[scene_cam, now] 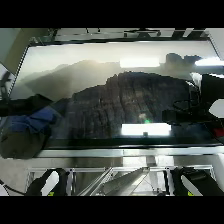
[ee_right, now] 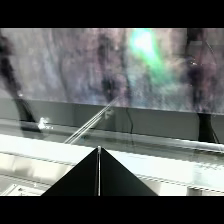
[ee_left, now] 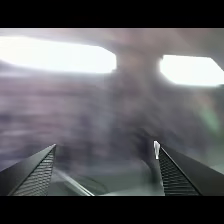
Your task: Fold the shirts.
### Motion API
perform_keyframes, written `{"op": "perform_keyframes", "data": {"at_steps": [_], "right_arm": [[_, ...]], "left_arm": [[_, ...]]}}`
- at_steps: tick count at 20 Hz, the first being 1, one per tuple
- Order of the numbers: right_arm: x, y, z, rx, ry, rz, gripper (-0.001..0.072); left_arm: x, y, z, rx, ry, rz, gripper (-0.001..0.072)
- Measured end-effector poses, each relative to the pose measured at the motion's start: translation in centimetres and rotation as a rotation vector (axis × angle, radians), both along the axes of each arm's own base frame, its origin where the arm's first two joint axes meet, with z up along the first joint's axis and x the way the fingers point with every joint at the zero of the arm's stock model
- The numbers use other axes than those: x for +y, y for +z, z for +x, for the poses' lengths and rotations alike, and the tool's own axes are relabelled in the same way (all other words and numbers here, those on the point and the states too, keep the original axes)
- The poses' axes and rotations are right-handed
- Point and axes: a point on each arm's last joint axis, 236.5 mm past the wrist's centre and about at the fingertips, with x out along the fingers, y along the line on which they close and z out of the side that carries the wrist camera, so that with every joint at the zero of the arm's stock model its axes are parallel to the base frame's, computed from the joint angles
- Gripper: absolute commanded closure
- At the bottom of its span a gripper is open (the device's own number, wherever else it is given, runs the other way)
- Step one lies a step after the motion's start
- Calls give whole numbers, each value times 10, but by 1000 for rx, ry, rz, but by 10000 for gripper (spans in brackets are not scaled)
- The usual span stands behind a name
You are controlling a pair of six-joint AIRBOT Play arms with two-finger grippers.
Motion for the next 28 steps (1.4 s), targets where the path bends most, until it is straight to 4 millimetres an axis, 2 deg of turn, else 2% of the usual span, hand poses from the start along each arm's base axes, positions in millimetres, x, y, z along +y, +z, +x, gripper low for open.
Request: {"op": "perform_keyframes", "data": {"at_steps": [3,5,8,11,14,15,16,18,19,21,24,26,28], "right_arm": [[0,0,0,0,0,0,693],[0,0,0,0,0,0,693],[0,2,6,-24,-9,4,693],[1,3,12,-49,-17,8,693],[1,4,15,-61,-22,11,693],[1,4,15,-62,-22,11,693],[1,5,16,-65,-23,11,693],[1,5,16,-67,-24,12,693],[1,5,17,-68,-24,12,693],[1,5,17,-68,-24,12,693],[1,5,17,-68,-24,12,693],[1,5,17,-69,-24,12,693],[1,5,17,-69,-24,12,693]], "left_arm": [[96,-13,-5,65,266,48,-13],[146,-33,-15,115,391,45,-13],[195,-70,-29,184,485,25,-13],[223,-110,-36,242,522,-5,-10],[231,-145,-37,294,518,-34,-8],[230,-155,-38,316,505,-37,43],[229,-164,-38,334,496,-38,210],[225,-178,-35,361,470,-39,629],[223,-179,-32,362,457,-42,697],[217,-169,-14,326,437,-67,698],[204,-130,26,229,373,-101,698],[186,-105,43,199,295,-112,699],[163,-90,54,197,211,-119,698]]}}
